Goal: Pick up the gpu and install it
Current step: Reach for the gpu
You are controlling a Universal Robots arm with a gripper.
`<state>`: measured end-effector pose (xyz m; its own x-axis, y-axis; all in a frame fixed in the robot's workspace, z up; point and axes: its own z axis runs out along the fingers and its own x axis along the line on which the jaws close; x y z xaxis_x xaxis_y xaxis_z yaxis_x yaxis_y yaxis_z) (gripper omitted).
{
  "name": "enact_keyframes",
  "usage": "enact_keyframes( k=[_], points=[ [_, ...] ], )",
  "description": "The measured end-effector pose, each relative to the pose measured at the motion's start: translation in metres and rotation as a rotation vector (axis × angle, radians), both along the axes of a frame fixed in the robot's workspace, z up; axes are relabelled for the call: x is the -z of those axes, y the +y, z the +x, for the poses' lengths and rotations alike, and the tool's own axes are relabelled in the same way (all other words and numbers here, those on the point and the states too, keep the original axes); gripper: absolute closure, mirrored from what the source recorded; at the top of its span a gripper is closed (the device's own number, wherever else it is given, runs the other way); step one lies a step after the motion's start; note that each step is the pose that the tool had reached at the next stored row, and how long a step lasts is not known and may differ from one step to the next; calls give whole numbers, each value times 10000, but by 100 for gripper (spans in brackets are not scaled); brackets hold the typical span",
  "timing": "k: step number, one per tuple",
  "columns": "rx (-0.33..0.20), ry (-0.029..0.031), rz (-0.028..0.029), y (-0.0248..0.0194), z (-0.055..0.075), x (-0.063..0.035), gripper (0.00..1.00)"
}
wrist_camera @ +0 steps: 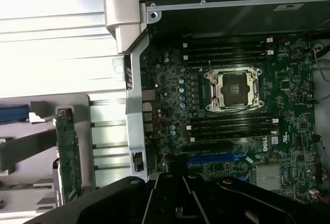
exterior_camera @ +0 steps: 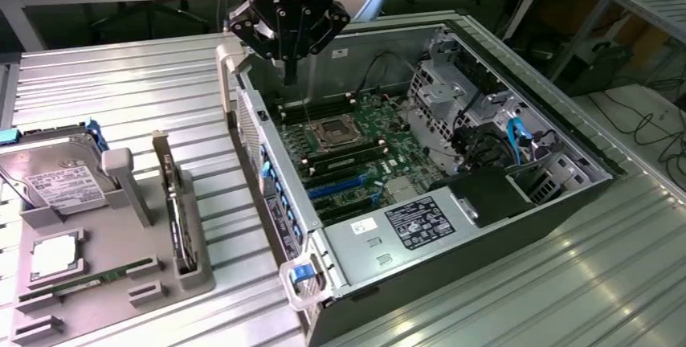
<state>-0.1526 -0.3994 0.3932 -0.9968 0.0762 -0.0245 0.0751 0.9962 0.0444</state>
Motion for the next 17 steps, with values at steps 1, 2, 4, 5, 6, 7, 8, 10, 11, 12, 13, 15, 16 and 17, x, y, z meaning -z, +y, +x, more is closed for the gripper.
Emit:
enact_keyframes(
  k=[1, 2, 4, 5, 6, 7, 8, 10, 11, 12, 13, 15, 16, 17],
  points=[
    [0, 0, 0, 0, -6, 0, 89],
    [0, 0, 0, 0, -11, 0, 89],
    [0, 1, -1, 0, -23, 0, 89],
    [0, 1, -1, -1, -29, 0, 89],
    [0, 0, -1, -1, -34, 0, 89],
    [0, 0, -1, -1, -38, 0, 89],
    [0, 0, 0, -1, -46, 0, 89],
    [0, 0, 0, -2, -59, 0, 89],
    [-1, 0, 0, -2, -68, 0, 89],
    [0, 0, -1, -2, -74, 0, 89],
    [0, 0, -1, -3, -80, 0, 89],
    [0, 0, 0, -3, -93, 0, 89],
    [0, 0, -1, -4, -99, 0, 89],
    [0, 0, 0, -4, -105, 1, 89]
  ],
)
